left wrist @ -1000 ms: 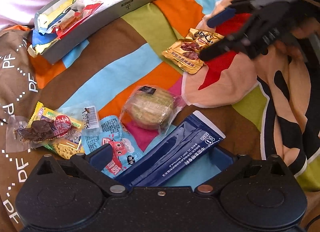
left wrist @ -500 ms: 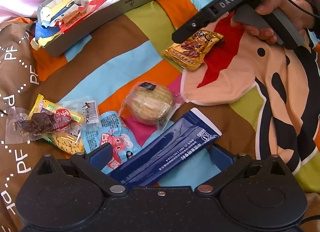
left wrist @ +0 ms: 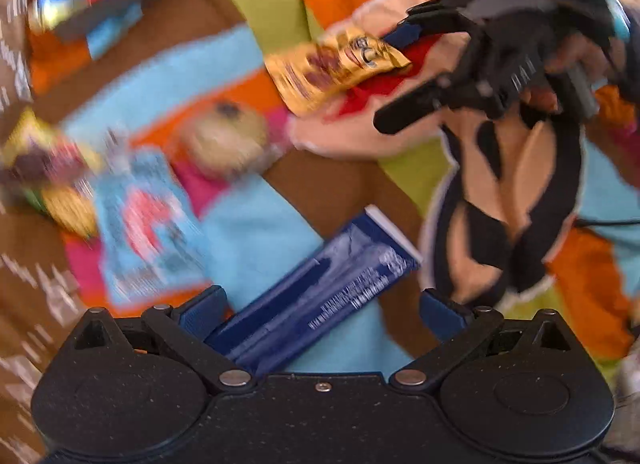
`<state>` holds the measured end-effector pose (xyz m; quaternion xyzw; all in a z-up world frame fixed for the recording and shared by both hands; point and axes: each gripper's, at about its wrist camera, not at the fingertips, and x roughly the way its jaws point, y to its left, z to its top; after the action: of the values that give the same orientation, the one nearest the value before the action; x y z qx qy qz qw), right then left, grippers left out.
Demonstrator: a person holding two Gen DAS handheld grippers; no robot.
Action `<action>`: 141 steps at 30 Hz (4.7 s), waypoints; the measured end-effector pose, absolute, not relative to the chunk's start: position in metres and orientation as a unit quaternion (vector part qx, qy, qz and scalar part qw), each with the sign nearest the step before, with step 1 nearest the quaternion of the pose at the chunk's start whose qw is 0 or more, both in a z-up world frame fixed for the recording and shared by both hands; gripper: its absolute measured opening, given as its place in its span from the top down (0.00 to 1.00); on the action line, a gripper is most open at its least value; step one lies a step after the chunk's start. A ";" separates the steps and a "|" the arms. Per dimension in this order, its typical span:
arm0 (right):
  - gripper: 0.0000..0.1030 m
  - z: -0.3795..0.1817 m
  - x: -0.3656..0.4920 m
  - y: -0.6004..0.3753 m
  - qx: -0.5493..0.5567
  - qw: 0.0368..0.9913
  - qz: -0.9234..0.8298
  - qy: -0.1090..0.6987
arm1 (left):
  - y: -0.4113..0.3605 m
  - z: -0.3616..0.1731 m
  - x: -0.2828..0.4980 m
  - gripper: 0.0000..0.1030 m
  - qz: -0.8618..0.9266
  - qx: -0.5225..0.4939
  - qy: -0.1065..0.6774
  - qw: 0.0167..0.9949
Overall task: Organize snacks
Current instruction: 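Close the right tool on the gold jerky packet while the left tool lowers toward the blue packet, then close the left tool on the dark blue stick packet, then lift both packets and carry them over the grey tray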
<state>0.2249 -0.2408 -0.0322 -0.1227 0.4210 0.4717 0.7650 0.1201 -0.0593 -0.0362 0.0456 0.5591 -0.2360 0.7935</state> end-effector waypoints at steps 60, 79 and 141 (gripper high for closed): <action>0.37 -0.033 0.134 -0.261 -0.184 0.781 0.436 0.409 | -0.054 -0.020 0.122 0.58 -0.271 0.059 0.585 0.762; 0.40 -0.043 0.117 -0.242 -0.242 0.809 0.407 0.349 | -0.058 -0.033 0.110 0.50 -0.092 -0.109 0.552 0.822; 0.45 0.026 0.220 -0.218 -0.306 0.927 0.204 0.073 | -0.050 0.090 0.292 0.70 0.013 -0.135 0.293 0.946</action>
<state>0.2198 -0.2177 0.0260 -0.3058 0.0731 0.2043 0.9271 0.2917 -0.0502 0.0903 -0.1348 0.2933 0.0128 0.9464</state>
